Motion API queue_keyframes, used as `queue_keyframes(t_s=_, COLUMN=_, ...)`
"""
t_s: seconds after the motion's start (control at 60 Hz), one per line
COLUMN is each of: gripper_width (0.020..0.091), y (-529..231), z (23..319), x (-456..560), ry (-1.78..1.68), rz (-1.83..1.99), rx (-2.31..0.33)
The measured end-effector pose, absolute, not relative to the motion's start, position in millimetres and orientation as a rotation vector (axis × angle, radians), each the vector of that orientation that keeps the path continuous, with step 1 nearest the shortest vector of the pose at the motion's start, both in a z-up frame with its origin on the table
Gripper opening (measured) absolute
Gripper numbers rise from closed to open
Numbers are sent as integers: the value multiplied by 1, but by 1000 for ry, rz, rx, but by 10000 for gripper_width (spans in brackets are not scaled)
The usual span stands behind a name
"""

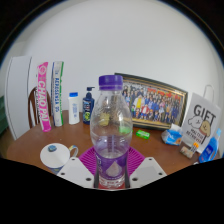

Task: Pour water

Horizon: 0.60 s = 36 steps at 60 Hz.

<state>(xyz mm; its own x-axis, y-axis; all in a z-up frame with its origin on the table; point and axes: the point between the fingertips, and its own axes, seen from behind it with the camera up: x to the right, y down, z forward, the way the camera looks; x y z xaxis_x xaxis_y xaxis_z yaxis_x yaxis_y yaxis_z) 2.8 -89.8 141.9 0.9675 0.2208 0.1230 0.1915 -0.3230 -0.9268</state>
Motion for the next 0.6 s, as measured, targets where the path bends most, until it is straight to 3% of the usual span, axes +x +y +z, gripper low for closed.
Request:
queue_keyframes(t_s=0.267, gripper_width=359, y=-80, z=74, x=4, ry=-249, rz=139, rx=-1933)
queue_keyframes(t_s=0.467, gripper_width=384, y=-79, z=80, x=5, ry=-215, rz=186, rx=-1832)
queue_keyframes(t_s=0.6, gripper_width=491, y=-81, z=80, x=5, ry=-206, rz=171, rx=-1830)
